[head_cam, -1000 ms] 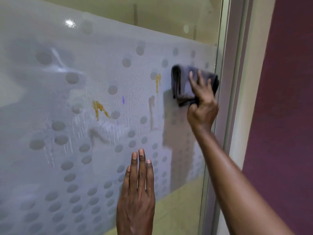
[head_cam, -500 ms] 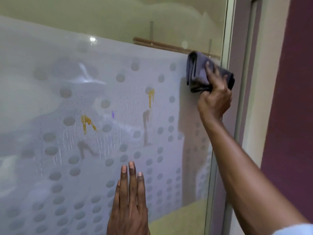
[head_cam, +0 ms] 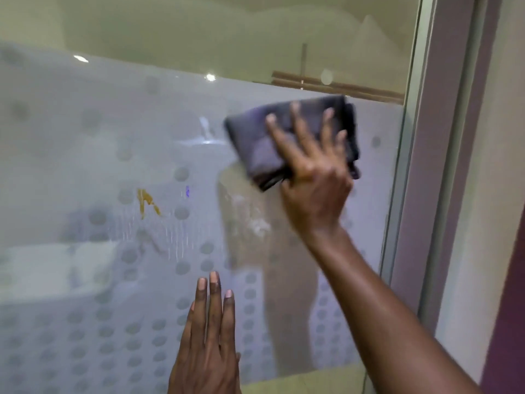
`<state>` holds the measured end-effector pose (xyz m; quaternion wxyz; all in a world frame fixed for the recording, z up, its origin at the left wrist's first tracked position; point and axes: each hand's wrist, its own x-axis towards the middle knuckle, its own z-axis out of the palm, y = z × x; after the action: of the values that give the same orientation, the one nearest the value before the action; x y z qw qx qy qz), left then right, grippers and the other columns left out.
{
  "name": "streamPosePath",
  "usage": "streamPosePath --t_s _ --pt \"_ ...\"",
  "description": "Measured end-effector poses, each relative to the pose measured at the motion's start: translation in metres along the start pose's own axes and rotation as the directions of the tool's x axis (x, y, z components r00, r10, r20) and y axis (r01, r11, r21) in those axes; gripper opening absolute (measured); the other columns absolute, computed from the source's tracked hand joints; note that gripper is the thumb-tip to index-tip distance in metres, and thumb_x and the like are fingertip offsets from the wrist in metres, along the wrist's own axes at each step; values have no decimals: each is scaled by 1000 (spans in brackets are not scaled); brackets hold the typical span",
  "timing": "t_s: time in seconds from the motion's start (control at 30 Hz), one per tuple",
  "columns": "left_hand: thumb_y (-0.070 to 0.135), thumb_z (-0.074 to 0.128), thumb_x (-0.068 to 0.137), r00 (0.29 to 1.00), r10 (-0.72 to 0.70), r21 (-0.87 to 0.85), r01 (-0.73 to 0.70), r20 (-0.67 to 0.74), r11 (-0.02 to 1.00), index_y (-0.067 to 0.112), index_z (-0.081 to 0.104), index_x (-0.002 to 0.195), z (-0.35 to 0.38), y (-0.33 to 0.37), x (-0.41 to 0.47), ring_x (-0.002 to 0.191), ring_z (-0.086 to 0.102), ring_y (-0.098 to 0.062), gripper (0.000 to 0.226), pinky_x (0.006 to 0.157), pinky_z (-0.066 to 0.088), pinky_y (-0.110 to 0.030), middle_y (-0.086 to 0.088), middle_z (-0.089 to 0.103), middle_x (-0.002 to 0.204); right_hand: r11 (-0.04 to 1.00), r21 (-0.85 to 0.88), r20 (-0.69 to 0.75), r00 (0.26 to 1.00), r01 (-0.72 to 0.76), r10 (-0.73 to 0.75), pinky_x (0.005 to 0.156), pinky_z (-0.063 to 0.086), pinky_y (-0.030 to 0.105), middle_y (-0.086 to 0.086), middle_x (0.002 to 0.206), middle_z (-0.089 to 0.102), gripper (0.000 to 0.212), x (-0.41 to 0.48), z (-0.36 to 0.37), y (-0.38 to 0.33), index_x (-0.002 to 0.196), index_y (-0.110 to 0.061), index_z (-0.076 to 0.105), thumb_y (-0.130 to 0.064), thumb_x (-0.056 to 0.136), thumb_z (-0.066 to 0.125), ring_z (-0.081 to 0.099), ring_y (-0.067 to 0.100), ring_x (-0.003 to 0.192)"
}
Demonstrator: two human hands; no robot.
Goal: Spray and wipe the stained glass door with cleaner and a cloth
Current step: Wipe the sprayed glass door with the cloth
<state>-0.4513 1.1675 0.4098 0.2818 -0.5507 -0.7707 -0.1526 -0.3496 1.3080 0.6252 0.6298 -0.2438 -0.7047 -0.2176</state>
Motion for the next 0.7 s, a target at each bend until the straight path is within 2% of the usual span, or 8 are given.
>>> streamPosePath --t_s 0.1,0.17,0.23,0.3,0.37,0.47,0.57,0.7 --pt "46 111 36 1000 -11 -35 10 -8 999 -7 46 150 6 2 -2 152 37 -48 141 126 23 -49 -36 50 159 977 95 54 981 -190 185 134 19 64 -2 174 39 84 32 -15 17 160 -38 50 -3 84 53 21 47 165" --pt "47 110 40 999 -33 -58 33 -6 998 -6 45 153 10 3 -6 155 35 -46 141 125 26 -49 -35 47 163 985 84 58 988 -151 146 134 18 67 0 175 38 84 19 -15 11 161 -36 49 -1 85 49 19 49 165" --pt "46 108 47 998 -62 -57 61 -9 996 -7 46 155 11 4 -9 158 33 -46 136 130 17 -46 -35 43 166 997 52 51 997 -52 50 131 23 70 5 174 39 76 -20 -8 4 161 -33 50 -7 89 45 21 53 163" --pt "45 101 61 995 -89 -30 88 -33 996 -11 52 155 12 1 -13 159 33 -48 120 130 16 -46 -38 40 167 1000 3 67 998 23 -23 129 27 71 8 174 38 87 -76 0 -3 163 -31 47 0 82 56 21 56 162" --pt "49 79 79 989 -98 -15 97 -109 995 -13 55 152 18 -4 -20 159 38 -55 99 127 28 -48 -40 39 167 998 -44 93 995 38 -34 127 29 72 9 175 36 98 -132 5 -8 165 -30 44 9 76 59 19 55 163" --pt "53 59 86 980 -106 4 108 -168 994 -14 53 151 25 -11 -28 152 42 -62 94 117 39 -55 -41 39 167 997 -79 129 992 14 -4 123 34 74 9 173 40 94 -177 7 -12 163 -29 48 14 80 46 23 56 162" --pt "53 56 86 979 -80 64 94 -185 994 -14 54 150 25 -18 -29 150 43 -65 93 118 37 -57 -43 40 165 996 -92 87 996 9 -1 121 39 74 9 169 47 78 -148 6 -15 158 -29 55 5 88 54 31 59 157" --pt "57 53 87 984 -63 115 83 -168 990 -13 55 151 25 -21 -26 150 44 -63 94 125 28 -54 -42 40 165 997 -17 19 997 -77 77 126 32 71 5 171 44 74 -33 2 -21 159 -34 53 -8 89 58 30 58 158"
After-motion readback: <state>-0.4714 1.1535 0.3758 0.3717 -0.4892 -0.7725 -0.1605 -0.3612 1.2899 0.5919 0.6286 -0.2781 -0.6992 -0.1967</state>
